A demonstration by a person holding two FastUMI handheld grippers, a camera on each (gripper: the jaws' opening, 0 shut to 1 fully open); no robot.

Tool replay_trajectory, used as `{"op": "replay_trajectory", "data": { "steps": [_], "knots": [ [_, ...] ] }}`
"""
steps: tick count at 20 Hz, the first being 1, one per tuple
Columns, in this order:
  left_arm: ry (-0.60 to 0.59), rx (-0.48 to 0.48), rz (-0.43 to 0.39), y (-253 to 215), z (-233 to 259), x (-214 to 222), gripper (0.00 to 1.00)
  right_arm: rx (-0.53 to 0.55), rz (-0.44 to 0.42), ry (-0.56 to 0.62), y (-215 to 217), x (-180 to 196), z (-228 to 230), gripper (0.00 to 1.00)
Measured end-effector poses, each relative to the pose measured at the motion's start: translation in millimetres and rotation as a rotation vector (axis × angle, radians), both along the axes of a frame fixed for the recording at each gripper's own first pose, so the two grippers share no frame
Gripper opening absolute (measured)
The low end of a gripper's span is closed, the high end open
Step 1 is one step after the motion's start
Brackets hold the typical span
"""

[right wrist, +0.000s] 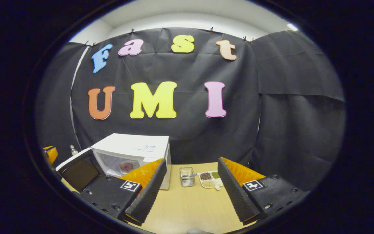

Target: Open the microwave oven with the left hand, put the food in, and close the microwave oven.

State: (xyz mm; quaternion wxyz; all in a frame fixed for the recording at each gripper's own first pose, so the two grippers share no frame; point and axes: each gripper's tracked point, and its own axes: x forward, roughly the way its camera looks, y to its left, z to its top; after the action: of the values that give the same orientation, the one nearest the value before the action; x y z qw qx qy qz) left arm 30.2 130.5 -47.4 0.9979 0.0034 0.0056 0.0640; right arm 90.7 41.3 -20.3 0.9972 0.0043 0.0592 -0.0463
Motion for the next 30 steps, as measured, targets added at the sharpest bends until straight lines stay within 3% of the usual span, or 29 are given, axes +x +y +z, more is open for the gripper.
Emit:
{"op": "replay_trajectory", "data": {
  "steps": [1,3,4,10,11,13,14,15,16,19,20,22,23,24,25,26,27,30],
  "knots": [
    [-0.014,-0.005,-0.04,1,-3,2,0.03,0.005,0.0,0.007,1,-1,-1,1.0],
    [-0.015,-0.021,-0.032,10,-6,2,0.0,0.015,0.006,0.019,7,-5,-3,1.0],
    [-0.008,-0.008,-0.01,21,-10,-5,0.0,0.012,0.007,0.024,8,-7,-5,0.92],
    [0.032,-0.006,0.155,111,-40,-27,0.0,-0.021,0.016,0.026,19,-14,0,0.92],
    [0.041,-0.008,0.177,125,-50,-30,0.0,-0.023,0.02,0.035,22,-15,-1,1.0],
    [0.068,-0.012,0.208,147,-75,-38,0.0,-0.029,0.016,0.041,23,-19,-1,1.0],
    [0.088,-0.019,0.217,155,-89,-40,0.0,-0.031,0.014,0.041,24,-22,0,0.92],
    [0.109,-0.032,0.23,163,-104,-41,0.0,-0.031,0.015,0.047,26,-24,0,0.92],
    [0.134,-0.056,0.241,168,-117,-42,0.0,-0.03,0.021,0.056,29,-25,-4,1.0],
    [0.202,-0.084,0.262,173,-153,-46,0.0,-0.037,0.027,0.069,32,-29,-6,1.0],
    [0.209,-0.084,0.262,172,-159,-47,0.0,-0.036,0.03,0.071,32,-28,-6,0.92],
    [0.242,-0.091,0.249,167,-174,-47,0.0,-0.029,0.038,0.076,33,-28,-9,0.92],
    [0.255,-0.086,0.245,164,-179,-48,0.0,-0.027,0.043,0.082,34,-28,-10,1.0],
    [0.27,-0.087,0.246,162,-183,-50,0.0,-0.026,0.046,0.089,34,-27,-12,0.92],
    [0.275,-0.09,0.245,158,-185,-50,0.0,-0.021,0.047,0.092,34,-27,-13,1.0],
    [0.276,-0.082,0.244,155,-183,-51,0.0,-0.012,0.047,0.088,35,-27,-11,1.0],
    [0.275,-0.07,0.236,153,-183,-52,0.0,0.0,0.048,0.092,36,-27,-13,0.92],
    [0.27,-0.064,0.209,139,-180,-52,0.0,0.022,0.062,0.108,41,-29,-18,0.92]
  ]
}}
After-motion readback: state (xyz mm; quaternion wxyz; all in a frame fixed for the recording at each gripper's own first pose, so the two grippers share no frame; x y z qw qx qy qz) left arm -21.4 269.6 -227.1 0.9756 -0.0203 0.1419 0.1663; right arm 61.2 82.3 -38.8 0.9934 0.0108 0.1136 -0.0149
